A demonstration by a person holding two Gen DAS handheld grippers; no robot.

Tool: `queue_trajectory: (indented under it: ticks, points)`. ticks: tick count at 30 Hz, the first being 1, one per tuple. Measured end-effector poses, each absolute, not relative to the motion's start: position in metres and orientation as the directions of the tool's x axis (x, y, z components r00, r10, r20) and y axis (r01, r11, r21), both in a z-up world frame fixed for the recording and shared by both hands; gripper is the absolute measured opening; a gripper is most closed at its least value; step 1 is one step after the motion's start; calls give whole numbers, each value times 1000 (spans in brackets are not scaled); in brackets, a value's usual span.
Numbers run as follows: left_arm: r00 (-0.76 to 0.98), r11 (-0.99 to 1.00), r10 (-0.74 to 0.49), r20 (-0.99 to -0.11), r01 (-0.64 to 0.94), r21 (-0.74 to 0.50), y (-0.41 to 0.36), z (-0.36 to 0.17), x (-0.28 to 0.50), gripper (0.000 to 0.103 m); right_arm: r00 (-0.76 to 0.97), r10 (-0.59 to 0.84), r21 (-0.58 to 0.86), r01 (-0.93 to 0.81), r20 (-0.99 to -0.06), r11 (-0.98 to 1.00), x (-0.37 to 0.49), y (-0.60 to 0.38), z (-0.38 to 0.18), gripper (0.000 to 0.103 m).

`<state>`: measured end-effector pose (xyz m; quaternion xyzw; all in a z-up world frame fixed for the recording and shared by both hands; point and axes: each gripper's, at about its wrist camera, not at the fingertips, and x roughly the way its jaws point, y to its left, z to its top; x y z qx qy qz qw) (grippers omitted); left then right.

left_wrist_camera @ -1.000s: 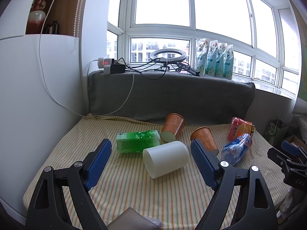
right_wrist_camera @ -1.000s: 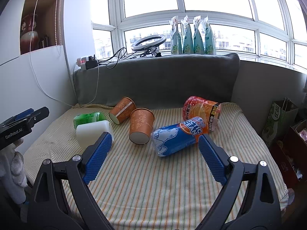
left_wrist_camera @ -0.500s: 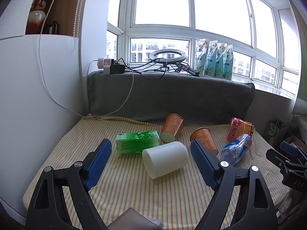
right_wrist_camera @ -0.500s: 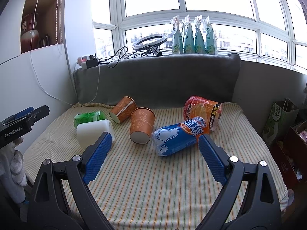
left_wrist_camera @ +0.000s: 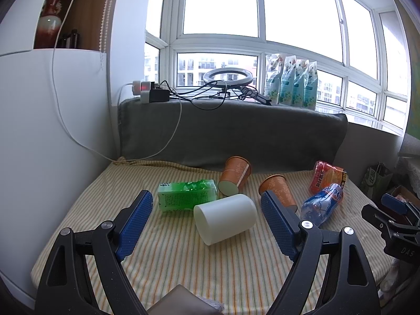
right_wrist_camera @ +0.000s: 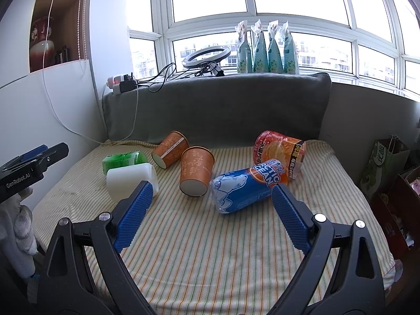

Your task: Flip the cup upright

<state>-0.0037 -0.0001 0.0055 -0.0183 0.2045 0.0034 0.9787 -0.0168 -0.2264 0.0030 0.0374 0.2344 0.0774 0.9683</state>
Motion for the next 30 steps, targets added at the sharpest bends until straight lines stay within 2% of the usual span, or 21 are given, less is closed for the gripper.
queue_trajectory:
  ticks: [30]
  points:
    - [904, 999, 12, -428, -30, -37, 15, -4, -4, 85, 863, 190, 99, -162, -468, 982, -7, -217, -2, 94]
